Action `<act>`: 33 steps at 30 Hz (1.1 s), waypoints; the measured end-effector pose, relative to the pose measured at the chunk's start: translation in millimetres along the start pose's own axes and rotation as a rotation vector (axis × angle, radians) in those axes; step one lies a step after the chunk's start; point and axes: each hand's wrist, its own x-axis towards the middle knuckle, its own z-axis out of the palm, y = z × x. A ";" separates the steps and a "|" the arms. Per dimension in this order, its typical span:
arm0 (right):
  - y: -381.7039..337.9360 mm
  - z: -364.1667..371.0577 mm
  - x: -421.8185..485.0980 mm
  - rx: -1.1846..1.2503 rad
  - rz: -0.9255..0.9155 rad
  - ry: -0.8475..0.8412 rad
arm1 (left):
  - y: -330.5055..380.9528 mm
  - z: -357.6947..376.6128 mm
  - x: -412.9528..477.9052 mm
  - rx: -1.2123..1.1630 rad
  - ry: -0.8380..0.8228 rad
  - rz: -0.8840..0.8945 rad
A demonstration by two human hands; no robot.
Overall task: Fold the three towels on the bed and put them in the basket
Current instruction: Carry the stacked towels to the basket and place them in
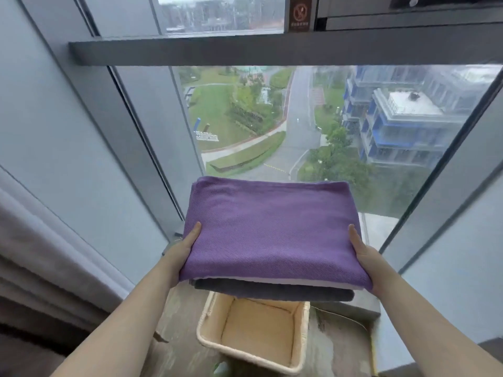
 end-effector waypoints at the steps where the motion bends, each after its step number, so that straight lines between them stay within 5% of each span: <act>1: 4.6 10.2 9.9 0.001 0.014 0.017 | 5.0 -5.0 21.5 0.024 -0.020 -0.023; 14: 100.5 58.9 101.4 -0.037 0.110 0.159 | -46.5 -50.9 196.4 0.078 -0.287 -0.225; 33: 340.3 59.0 141.4 -0.140 0.025 0.236 | -271.9 -63.8 278.7 0.258 -0.128 -0.105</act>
